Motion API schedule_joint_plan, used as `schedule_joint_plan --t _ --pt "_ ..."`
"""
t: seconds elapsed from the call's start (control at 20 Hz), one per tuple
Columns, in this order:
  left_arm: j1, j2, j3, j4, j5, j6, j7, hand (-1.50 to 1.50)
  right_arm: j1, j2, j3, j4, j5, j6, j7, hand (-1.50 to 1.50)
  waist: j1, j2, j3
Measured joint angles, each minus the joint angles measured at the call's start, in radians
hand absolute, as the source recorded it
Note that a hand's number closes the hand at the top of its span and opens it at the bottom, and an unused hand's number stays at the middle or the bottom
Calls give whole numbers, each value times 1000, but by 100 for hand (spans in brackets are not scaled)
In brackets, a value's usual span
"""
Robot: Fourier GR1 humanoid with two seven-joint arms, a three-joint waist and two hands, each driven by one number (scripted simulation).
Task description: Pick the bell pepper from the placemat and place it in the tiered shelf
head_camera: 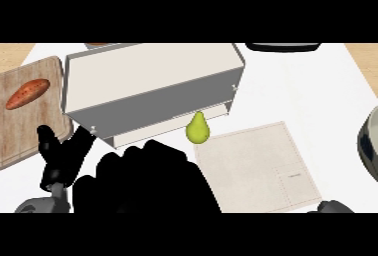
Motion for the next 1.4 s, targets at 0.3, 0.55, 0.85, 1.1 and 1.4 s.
schedule_joint_plan --t 0.3,0.55,0.85,1.1,1.4 --pt "1 -5 1 -7 -4 3 -4 0 -196 3 -218 131 -89 35 -3 150 2 4 0" --pt "3 -6 6 -4 2 -9 -21 0 -367 6 -383 305 -143 61 -36 150 5 7 1" --pt "-4 -6 9 -6 -4 -5 -8 0 -486 -9 -524 492 -206 110 -99 150 3 12 2" --pt "-6 -11 7 -5 -13 -2 -8 0 -535 -16 -561 639 -233 149 -167 150 4 15 2" --pt "3 1 17 -22 1 -27 2 0 -560 -5 -565 817 -184 142 -264 150 9 17 1"
